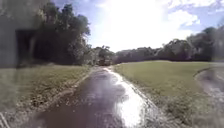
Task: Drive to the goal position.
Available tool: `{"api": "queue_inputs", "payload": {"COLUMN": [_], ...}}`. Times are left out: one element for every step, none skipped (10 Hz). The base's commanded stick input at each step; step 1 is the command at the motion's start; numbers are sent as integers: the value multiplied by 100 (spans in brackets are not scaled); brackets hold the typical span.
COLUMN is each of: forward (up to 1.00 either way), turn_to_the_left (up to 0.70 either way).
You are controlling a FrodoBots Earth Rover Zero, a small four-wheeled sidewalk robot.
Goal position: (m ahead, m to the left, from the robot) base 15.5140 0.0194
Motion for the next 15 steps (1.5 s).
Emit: {"api": "queue_inputs", "payload": {"forward": [70,70,70,70,70,70,70,70,70,70,70,70,70,70,70], "turn_to_the_left": [0,0,0,0,0,0,0,0,0,0,0,9,32,0,0]}}
